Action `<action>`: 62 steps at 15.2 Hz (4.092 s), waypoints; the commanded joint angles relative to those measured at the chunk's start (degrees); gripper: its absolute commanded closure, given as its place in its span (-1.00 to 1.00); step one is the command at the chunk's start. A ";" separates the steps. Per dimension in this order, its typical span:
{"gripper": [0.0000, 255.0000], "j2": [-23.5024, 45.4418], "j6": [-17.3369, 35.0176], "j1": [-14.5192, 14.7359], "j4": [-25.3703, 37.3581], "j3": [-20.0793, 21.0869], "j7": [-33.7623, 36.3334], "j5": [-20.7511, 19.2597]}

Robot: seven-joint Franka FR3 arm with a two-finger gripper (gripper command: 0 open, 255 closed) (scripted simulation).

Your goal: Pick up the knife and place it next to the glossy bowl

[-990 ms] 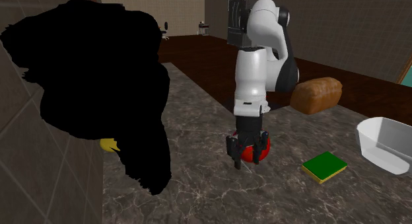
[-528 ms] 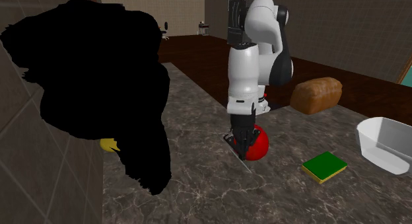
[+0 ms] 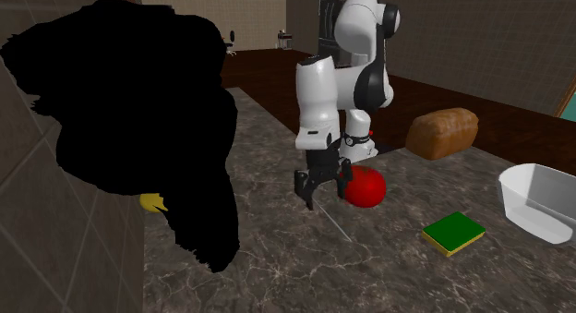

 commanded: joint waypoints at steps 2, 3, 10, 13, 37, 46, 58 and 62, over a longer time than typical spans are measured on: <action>-1.00 -2.84 -3.08 -3.51 -3.43 -0.56 -5.09 4.14; -1.00 -3.54 -4.37 -4.57 -4.14 -0.90 -6.58 5.25; -1.00 -4.41 -6.80 -7.42 -6.95 -2.10 -11.20 8.45; -1.00 -3.35 -4.75 -7.07 -7.87 -1.83 -11.37 8.77; -1.00 -3.77 -3.92 1.25 -5.41 -1.93 4.96 -9.18; -1.00 -0.68 1.17 1.67 -7.40 -2.07 5.10 -9.37; 1.00 0.62 1.03 1.41 -5.98 -2.55 4.28 -9.25; 1.00 -1.03 2.01 1.07 -5.79 -3.04 4.51 -9.30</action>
